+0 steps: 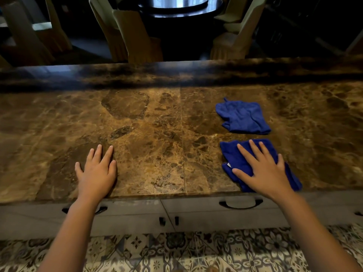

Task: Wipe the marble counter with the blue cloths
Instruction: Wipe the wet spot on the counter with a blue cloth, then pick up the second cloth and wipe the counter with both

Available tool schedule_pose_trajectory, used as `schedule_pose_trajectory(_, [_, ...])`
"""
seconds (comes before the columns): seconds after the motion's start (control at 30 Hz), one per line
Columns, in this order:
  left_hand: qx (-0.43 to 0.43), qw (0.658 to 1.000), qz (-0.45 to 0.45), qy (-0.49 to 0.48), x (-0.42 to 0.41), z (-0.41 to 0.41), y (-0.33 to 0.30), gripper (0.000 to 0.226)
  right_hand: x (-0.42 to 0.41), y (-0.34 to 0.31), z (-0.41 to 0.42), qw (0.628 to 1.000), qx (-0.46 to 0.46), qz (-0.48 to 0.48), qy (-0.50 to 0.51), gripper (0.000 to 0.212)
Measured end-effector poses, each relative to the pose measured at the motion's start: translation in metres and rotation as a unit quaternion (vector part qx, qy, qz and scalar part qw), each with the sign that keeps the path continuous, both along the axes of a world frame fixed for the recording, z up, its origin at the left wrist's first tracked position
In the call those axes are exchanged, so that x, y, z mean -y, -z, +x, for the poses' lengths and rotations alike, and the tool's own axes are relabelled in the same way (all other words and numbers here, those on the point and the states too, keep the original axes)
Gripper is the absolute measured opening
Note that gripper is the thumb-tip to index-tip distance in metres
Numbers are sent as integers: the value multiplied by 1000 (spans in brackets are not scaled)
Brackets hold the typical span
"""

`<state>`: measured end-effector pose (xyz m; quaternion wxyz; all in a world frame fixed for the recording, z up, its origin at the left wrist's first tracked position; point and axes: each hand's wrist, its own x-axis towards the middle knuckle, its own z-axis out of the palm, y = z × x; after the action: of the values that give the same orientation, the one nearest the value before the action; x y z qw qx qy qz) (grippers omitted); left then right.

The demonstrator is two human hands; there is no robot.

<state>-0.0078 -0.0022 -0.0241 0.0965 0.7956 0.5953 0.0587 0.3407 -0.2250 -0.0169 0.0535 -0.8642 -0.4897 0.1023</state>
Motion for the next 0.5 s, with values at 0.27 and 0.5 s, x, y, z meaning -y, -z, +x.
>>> schedule_pose_trajectory(0.27, [-3,1000,-23,10,0,0,-5,49,0,1,6,1000,6,-10,10,84])
schedule_pose_trajectory(0.5, [3,999,-49,4,-17,15,-28,50,-2,-14,0,999,11,4,36,78])
